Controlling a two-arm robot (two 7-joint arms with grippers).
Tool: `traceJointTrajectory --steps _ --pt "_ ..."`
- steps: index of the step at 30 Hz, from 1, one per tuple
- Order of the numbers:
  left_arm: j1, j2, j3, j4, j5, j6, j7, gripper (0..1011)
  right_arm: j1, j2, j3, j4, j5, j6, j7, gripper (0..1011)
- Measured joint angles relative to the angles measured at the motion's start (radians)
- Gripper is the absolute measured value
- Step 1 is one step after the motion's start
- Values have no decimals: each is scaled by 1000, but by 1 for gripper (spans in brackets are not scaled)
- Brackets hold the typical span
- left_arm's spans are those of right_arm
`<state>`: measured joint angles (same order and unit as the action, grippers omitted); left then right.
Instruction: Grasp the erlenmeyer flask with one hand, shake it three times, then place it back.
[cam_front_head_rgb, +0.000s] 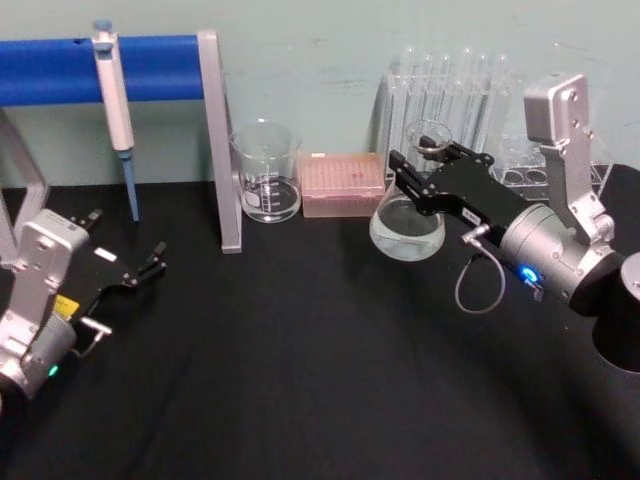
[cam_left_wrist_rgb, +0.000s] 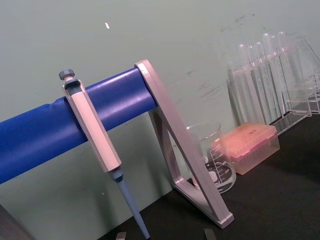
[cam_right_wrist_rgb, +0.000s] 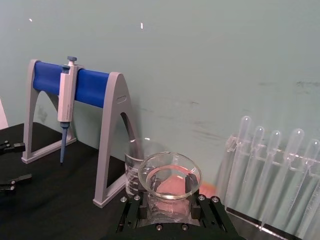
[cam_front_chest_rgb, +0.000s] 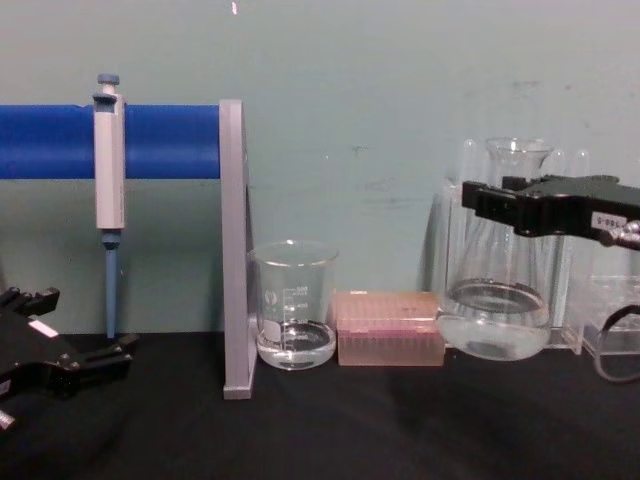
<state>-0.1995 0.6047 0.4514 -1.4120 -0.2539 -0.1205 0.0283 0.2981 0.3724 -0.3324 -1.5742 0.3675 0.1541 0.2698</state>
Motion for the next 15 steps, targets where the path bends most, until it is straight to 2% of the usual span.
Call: traceJointTrajectory --steps 4,15 --pt "0 0 0 0 0 0 0 1001 0 -7 -1 1 -4 6 17 451" --pt "0 0 0 0 0 0 0 1001 5 -14 -38 -3 0 19 87 451"
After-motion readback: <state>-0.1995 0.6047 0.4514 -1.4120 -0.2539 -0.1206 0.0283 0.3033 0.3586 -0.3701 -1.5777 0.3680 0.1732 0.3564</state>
